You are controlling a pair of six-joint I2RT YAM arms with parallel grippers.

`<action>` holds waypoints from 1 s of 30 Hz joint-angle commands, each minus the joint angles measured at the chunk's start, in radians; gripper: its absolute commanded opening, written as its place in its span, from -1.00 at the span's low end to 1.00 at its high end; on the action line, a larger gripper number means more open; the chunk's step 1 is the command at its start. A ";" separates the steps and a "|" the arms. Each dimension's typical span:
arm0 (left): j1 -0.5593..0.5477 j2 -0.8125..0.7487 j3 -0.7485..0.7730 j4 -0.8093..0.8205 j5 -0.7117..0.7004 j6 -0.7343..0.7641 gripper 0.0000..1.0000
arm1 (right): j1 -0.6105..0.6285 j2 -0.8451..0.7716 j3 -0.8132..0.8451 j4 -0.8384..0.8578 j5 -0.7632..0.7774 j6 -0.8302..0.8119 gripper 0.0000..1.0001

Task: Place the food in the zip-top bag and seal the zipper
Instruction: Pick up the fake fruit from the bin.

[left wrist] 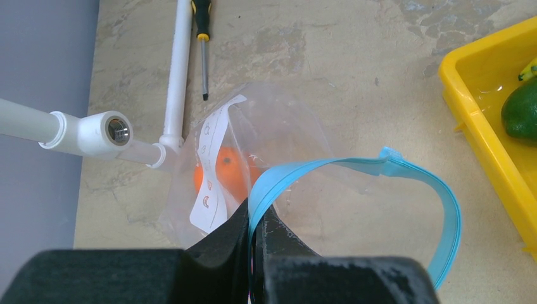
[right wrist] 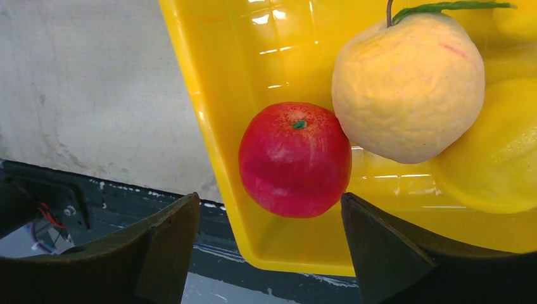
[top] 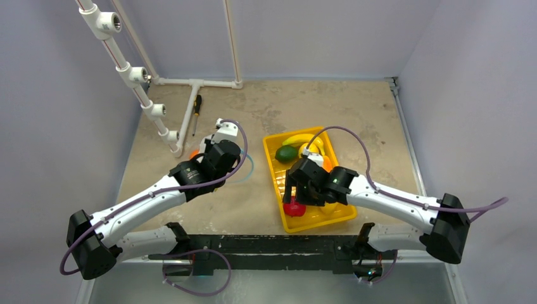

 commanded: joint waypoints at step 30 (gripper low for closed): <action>0.002 -0.016 0.006 0.041 0.054 0.024 -1.00 | 0.022 0.186 0.091 0.001 0.116 0.074 0.16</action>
